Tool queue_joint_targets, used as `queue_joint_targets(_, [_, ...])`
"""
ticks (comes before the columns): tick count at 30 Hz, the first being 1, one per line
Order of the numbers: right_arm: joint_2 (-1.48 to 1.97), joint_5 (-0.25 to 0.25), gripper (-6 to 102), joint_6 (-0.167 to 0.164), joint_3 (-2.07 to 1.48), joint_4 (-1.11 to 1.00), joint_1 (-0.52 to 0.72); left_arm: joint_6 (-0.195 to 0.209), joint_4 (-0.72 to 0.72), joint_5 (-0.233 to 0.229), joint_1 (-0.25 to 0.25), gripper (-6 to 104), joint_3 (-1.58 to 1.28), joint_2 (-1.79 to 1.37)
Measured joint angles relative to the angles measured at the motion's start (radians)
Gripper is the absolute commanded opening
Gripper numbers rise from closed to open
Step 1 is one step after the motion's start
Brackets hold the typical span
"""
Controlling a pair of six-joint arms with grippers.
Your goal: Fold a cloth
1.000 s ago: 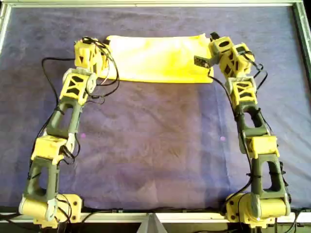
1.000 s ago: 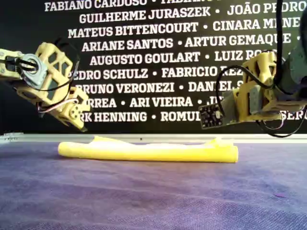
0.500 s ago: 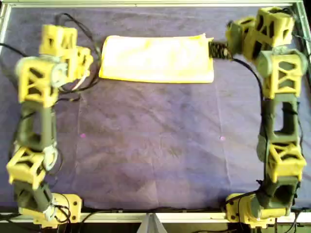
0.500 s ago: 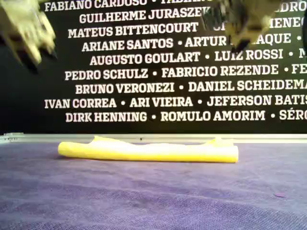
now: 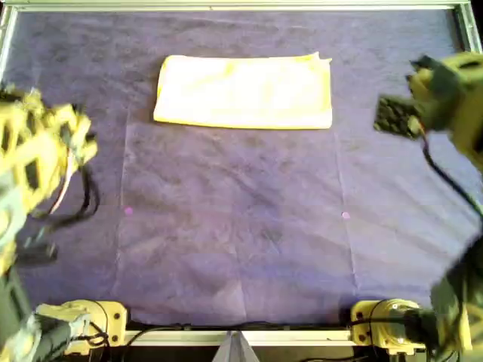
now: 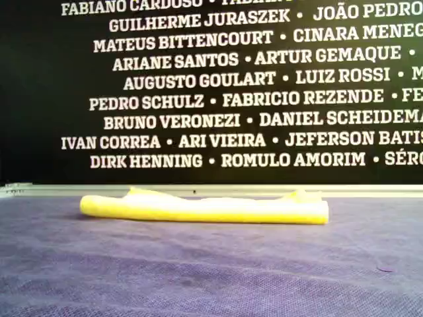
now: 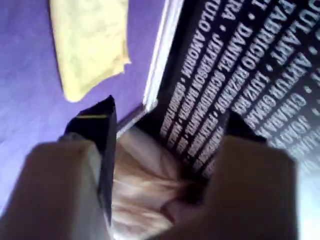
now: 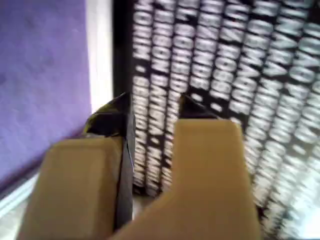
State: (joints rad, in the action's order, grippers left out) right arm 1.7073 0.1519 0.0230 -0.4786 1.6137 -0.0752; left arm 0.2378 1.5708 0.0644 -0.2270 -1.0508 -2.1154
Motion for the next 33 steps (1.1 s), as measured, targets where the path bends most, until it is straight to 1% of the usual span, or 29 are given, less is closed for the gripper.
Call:
queue_joint_targets(2, [0.146, 0.0, 20, -0.006, -0.095, 0.0, 0.002, -0.002, 0.0, 0.0, 0.002, 62, -0.074, -0.153])
queue_joint_targets(6, [0.437, 0.0, 19, -0.006, -0.299, 0.002, -0.011, -0.002, 0.0, 0.0, 0.002, 62, -0.173, -0.42])
queue_joint_targets(10, [0.663, 0.005, 19, -0.006, -0.514, 0.0, -0.015, -0.002, 0.0, 0.0, 0.002, 62, -0.301, -0.546])
queue_joint_targets(11, [0.704, 0.008, 19, -0.006, -0.566, -0.006, -0.015, -0.011, 0.0, 0.0, 0.002, 62, -0.333, -0.566])
queue_joint_targets(13, [0.792, 0.015, 19, -0.006, -0.657, -0.046, -0.017, -0.041, -0.015, 0.0, 0.002, 62, -0.448, -0.6])
queue_joint_targets(14, [0.831, 0.015, 19, -0.006, -0.719, -0.081, -0.017, -0.055, -0.049, 0.0, 0.002, 62, -0.509, -0.607])
queue_joint_targets(16, [0.914, 0.012, 19, -0.006, -0.884, -0.178, -0.017, -0.11, -0.155, -0.002, 0.002, 62, -0.64, -0.641])
queue_joint_targets(18, [0.983, 0.002, 19, -0.006, -1.04, -0.296, -0.015, -0.133, -0.284, 0.0, 0.002, 59, -0.79, -0.698])
queue_joint_targets(20, [1.066, 0.0, 19, -0.006, -1.224, -0.436, -0.011, -0.143, -0.419, -0.003, 0.002, 53, -0.953, -0.764])
queue_joint_targets(23, [1.238, 0.003, 19, -0.006, -1.52, -0.643, -0.008, -0.15, -0.577, 0.0, 0.002, 37, -1.167, -0.876])
queue_joint_targets(24, [1.255, 0.011, 19, -0.006, -1.617, -0.713, -0.008, -0.155, -0.607, 0.0, 0.002, 30, -1.229, -0.907])
queue_joint_targets(26, [1.324, -0.005, 19, -0.008, -1.802, -0.845, -0.008, -0.155, -0.64, 0.0, 0.002, 17, -1.319, -0.936])
queue_joint_targets(28, [1.365, -0.009, 19, -0.012, -1.997, -0.927, 0.0, -0.155, -0.658, 0.0, 0.002, 5, -1.356, -0.943])
queue_joint_targets(30, [1.373, -0.009, 19, -0.012, -2.145, -0.977, 0.003, -0.155, -0.667, 0.0, 0.002, -2, -1.368, -0.95])
queue_joint_targets(31, [1.376, -0.009, 19, -0.012, -2.197, -0.994, 0.002, -0.155, -0.669, 0.0, 0.002, -3, -1.373, -0.951])
queue_joint_targets(32, [1.376, 0.005, 19, -0.012, -2.244, -1.006, 0.012, -0.155, -0.669, 0.0, 0.002, -2, -1.381, -0.953])
queue_joint_targets(33, [1.376, -0.014, 19, -0.012, -2.292, -1.015, 0.032, -0.155, -0.669, 0.0, 0.002, -1, -1.394, -0.957])
